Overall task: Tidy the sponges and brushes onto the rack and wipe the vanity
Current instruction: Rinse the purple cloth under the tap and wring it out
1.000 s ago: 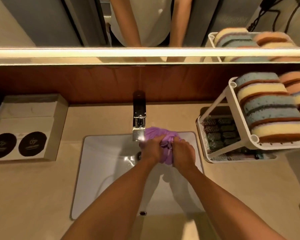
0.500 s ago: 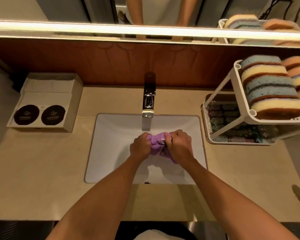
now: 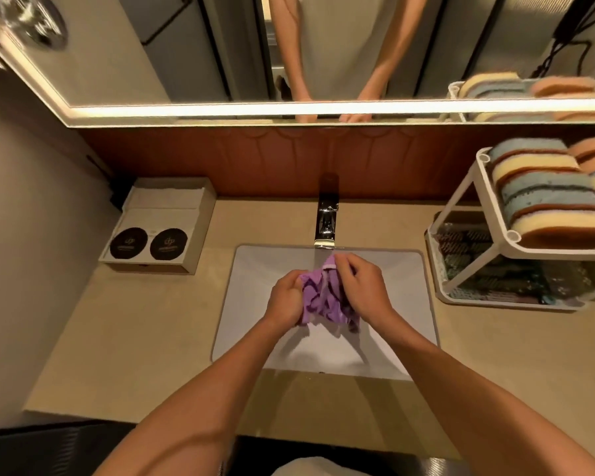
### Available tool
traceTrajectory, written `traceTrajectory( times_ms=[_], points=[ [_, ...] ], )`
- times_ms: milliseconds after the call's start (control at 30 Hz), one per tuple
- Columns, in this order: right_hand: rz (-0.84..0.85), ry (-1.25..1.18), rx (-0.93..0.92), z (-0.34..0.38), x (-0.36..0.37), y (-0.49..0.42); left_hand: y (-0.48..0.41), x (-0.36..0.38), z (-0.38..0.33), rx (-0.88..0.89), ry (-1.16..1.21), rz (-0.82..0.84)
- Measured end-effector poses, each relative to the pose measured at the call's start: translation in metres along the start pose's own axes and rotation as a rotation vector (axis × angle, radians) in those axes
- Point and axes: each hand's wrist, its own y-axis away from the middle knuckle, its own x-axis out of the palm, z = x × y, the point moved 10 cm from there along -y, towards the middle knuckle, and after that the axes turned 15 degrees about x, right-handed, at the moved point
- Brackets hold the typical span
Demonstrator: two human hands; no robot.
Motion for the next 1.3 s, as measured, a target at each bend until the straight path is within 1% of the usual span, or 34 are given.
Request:
traceTrajectory(
  times_ms=[33,100,167,200,267,333,400,500,567,667,733,833,867,933,1000,1100,1133,1200,1267,1300],
  points=[
    [0.025,0.048,-0.043,0.01,0.003,0.001,0.001,-0.004,0.0,-0.01,-0.001,-0.007],
    [0.088,0.233,-0.147,0.03,0.014,0.002,0.004,-0.006,-0.009,0.007,0.015,0.026],
    [0.138,0.395,-0.242,0.05,0.023,0.007,0.013,0.002,-0.024,0.025,0.028,0.138],
    [0.15,0.427,-0.271,0.059,0.026,0.009,0.016,0.006,-0.029,0.039,0.028,0.19],
    [0.158,0.4,-0.288,0.075,0.025,0.012,0.019,0.009,-0.035,0.075,0.046,0.245],
    [0.147,0.332,-0.276,0.088,0.021,0.014,0.014,0.001,-0.038,0.121,0.012,0.228],
    [0.123,0.266,-0.256,0.104,0.013,0.015,0.006,-0.016,-0.041,0.164,-0.076,0.181],
    [0.132,0.128,-0.217,0.129,0.0,0.02,-0.003,-0.026,-0.027,0.154,-0.142,0.217],
    [0.151,0.023,-0.197,0.145,-0.009,0.027,0.0,-0.024,-0.024,0.138,-0.117,0.268],
    [0.23,-0.08,-0.168,0.166,-0.014,0.036,0.0,-0.021,-0.03,0.127,-0.076,0.326],
    [0.23,-0.094,-0.168,0.177,-0.019,0.043,-0.005,-0.025,-0.04,0.162,-0.059,0.331],
    [0.119,-0.072,-0.171,0.176,-0.037,0.045,-0.011,-0.039,-0.057,0.189,0.012,0.276],
    [0.076,-0.035,-0.147,0.168,-0.041,0.042,-0.011,-0.046,-0.063,0.201,0.018,0.251],
    [0.053,0.121,-0.088,0.153,-0.037,0.037,-0.014,-0.059,-0.082,0.264,0.036,0.191],
    [0.112,0.252,0.005,0.134,-0.023,0.037,-0.017,-0.065,-0.105,0.347,0.08,0.188],
    [0.289,0.22,0.173,0.102,0.012,0.049,-0.021,-0.075,-0.126,0.389,0.104,0.194],
    [0.348,0.211,0.2,0.096,0.025,0.054,-0.021,-0.076,-0.129,0.386,0.107,0.212],
    [0.413,0.14,0.188,0.093,0.043,0.056,-0.022,-0.077,-0.135,0.406,0.031,0.274],
    [0.462,-0.027,0.193,0.094,0.057,0.053,-0.019,-0.076,-0.143,0.449,-0.064,0.353],
    [0.478,-0.072,0.197,0.096,0.061,0.053,-0.018,-0.08,-0.145,0.461,-0.094,0.372]
  ],
)
